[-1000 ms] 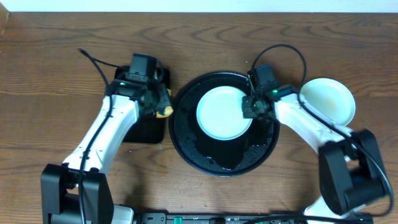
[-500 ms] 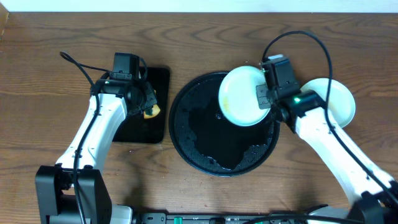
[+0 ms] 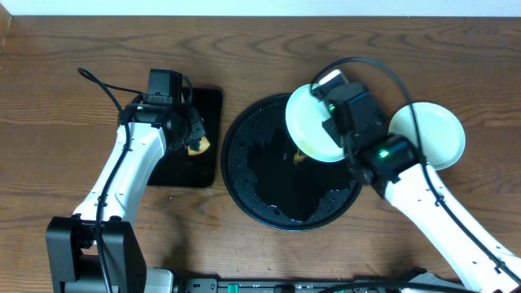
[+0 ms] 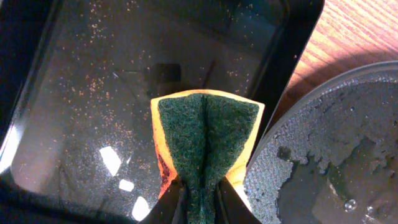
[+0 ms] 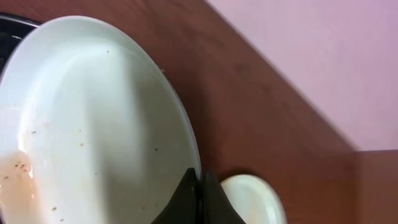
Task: Clean dirty plates on tray and stack at the side
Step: 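Lift the light-blue plate with the right gripper toward the stack, then place the light-blue plate on the plate stack and release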
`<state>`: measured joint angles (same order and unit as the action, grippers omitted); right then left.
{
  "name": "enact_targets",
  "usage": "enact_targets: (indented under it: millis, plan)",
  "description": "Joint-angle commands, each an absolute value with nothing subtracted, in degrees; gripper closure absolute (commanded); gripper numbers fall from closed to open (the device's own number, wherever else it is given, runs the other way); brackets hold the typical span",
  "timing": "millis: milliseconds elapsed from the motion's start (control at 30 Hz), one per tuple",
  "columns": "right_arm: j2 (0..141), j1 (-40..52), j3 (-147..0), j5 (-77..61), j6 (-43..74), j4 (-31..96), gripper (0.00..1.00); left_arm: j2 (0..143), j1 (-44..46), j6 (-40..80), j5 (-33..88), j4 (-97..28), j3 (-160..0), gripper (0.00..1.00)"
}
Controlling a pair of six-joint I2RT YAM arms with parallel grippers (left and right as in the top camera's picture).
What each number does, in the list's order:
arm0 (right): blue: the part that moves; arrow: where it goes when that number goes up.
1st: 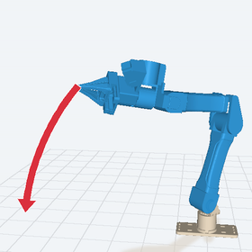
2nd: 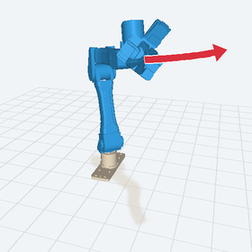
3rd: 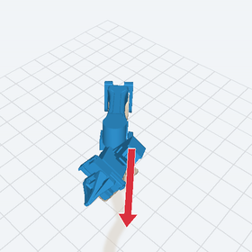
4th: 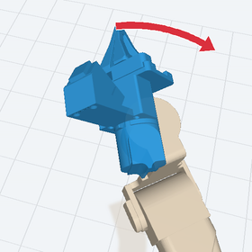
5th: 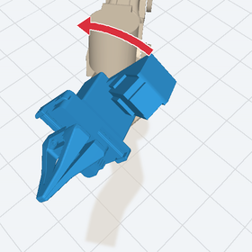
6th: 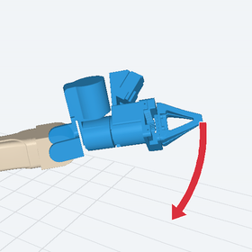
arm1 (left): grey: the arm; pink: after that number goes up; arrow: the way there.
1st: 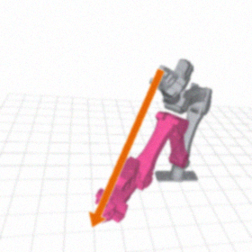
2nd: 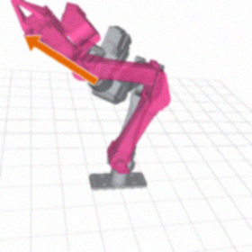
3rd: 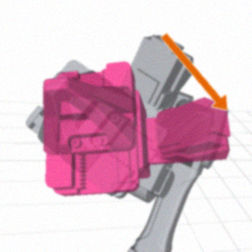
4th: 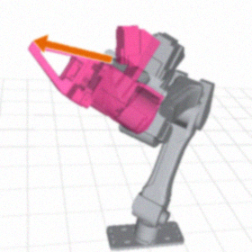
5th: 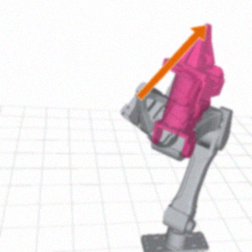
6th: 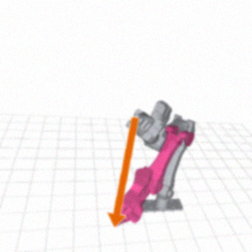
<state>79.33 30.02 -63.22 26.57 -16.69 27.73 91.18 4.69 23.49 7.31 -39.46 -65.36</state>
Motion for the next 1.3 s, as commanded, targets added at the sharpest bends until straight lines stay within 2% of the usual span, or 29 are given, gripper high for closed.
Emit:
enact_targets:
  millis: [0, 100, 533, 667, 767, 967, 1100, 1267]
  plan:
    - [78.8, 33.5, -63.2, 43.6, -21.5, 25.9, 0.99, 90.7, 4.4, 22.7, 6.7, -39.6, -65.2, 0.86]
    - [78.8, 34.7, -63.2, 48.8, -21.5, 23.6, 0.99, 90.7, 4.4, 22.7, 6.7, -39.6, -65.1, 0.85]
    - [78.8, 35.0, -63.2, 49.6, -21.4, 22.5, 0.99, 90.7, 4.4, 22.7, 6.7, -39.6, -65.1, 0.85]
    - [78.8, 34.5, -63.2, 49.4, -13.9, 22.7, 0.99, 90.7, 4.4, 22.7, 6.7, -39.6, -65.1, 0.86]
    - [78.8, 33.2, -63.2, 46.8, -6.7, 24.3, 0.99, 90.7, 4.4, 20.9, 6.7, -39.6, -65.1, 0.92]
    - [78.8, 26.3, -63.2, 39.5, 3.8, 28.5, 0.99, 90.7, 4.4, 13.6, 0.7, -38.4, -65.0, 0.92]
    - [78.7, 19.6, -63.2, 35.2, 6.7, 29.8, 0.99, 91.2, 4.4, 8.7, -0.7, -33.7, -64.2, 0.92]
    - [78.7, 10.7, -63.2, 31.2, 6.9, 30.5, 0.99, 94.7, 4.0, 8.0, 0.4, -31.7, -64.2, 0.92]
